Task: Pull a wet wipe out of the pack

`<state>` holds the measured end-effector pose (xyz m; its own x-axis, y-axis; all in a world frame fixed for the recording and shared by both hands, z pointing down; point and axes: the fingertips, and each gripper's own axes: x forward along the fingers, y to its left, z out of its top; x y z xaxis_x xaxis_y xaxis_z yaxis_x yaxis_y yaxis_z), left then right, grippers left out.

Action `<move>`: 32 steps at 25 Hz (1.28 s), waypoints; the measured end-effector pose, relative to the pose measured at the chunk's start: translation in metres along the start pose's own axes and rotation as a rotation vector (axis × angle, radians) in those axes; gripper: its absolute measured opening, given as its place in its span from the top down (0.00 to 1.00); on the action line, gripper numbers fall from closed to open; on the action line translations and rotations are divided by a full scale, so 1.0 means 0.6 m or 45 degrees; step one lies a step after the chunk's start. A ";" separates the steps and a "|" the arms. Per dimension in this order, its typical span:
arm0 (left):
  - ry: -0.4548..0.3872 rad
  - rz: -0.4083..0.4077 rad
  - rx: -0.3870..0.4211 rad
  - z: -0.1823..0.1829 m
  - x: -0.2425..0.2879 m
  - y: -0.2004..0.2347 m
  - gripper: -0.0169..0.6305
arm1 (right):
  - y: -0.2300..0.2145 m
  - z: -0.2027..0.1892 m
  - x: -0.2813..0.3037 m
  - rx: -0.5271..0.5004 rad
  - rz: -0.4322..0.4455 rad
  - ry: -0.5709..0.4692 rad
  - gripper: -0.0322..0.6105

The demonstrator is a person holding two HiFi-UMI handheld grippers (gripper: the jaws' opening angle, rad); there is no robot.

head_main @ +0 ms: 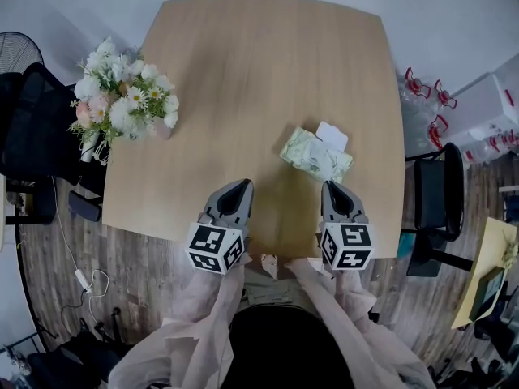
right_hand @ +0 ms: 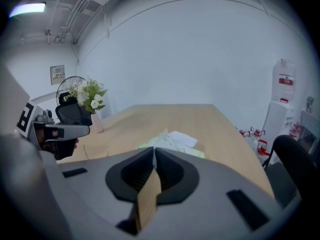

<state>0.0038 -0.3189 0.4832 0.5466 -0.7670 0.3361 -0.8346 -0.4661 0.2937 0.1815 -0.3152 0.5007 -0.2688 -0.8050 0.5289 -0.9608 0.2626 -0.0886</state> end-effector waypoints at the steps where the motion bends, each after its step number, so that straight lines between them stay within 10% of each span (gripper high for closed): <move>1: -0.003 0.000 0.003 0.002 0.000 0.000 0.96 | 0.000 0.001 -0.001 0.000 0.000 -0.005 0.92; 32: -0.078 -0.031 0.078 0.055 -0.002 -0.028 0.96 | -0.008 0.095 -0.069 0.028 0.014 -0.195 0.92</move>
<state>0.0147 -0.3246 0.4484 0.5632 -0.7797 0.2737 -0.8247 -0.5095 0.2455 0.1931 -0.3134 0.4313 -0.2850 -0.8743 0.3929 -0.9585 0.2616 -0.1132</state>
